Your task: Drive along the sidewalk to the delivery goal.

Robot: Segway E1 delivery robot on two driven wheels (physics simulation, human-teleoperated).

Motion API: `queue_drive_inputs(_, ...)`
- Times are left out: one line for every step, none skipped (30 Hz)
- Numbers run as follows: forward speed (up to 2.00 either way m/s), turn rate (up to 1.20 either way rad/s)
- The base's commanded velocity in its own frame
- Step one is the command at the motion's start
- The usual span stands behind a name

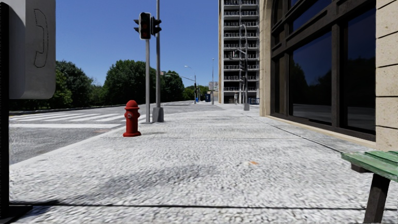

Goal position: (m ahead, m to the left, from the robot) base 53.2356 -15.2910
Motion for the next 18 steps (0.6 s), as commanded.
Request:
queue_drive_inputs(1.44, 0.00)
queue_drive_inputs(1.44, 0.00)
queue_drive_inputs(1.44, 0.00)
queue_drive_inputs(1.44, 0.00)
queue_drive_inputs(1.44, 0.00)
queue_drive_inputs(1.44, 0.00)
queue_drive_inputs(1.44, 0.00)
queue_drive_inputs(1.44, 0.00)
queue_drive_inputs(1.44, 0.00)
queue_drive_inputs(1.44, 0.00)
queue_drive_inputs(1.44, -0.09)
queue_drive_inputs(1.44, -0.28)
queue_drive_inputs(1.44, -0.45)
queue_drive_inputs(1.44, -0.55)
queue_drive_inputs(1.44, -0.61)
queue_drive_inputs(1.44, -0.62)
queue_drive_inputs(1.44, -0.63)
queue_drive_inputs(1.44, -0.52)
